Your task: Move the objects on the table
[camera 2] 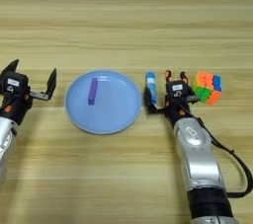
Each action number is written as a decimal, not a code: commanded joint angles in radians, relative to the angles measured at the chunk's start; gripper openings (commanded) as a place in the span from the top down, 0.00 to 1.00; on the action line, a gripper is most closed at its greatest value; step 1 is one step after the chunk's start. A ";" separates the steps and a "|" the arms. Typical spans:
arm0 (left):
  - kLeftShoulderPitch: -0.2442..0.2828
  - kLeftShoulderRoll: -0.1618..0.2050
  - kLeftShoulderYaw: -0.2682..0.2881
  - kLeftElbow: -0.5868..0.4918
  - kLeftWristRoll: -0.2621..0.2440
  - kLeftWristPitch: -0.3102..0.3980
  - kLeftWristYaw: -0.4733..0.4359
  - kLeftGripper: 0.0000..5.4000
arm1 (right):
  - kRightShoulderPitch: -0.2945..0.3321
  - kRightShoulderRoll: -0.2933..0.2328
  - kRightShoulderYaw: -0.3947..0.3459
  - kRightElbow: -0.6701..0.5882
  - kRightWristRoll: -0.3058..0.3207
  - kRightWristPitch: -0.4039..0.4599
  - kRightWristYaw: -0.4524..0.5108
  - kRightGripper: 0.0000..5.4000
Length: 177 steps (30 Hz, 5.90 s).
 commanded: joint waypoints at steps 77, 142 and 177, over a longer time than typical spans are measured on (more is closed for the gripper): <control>-0.005 0.005 -0.003 -0.001 0.003 -0.005 0.012 0.00 | -0.084 0.014 0.039 0.222 0.008 -0.073 0.052 0.31; -0.006 -0.021 -0.020 -0.056 -0.217 0.065 -0.131 0.00 | -0.024 0.057 0.093 -0.043 0.133 -0.120 0.223 0.74; -0.028 -0.057 -0.027 -0.089 -0.421 0.227 -0.249 0.00 | -0.014 0.126 0.261 -0.131 0.198 -0.129 0.377 0.74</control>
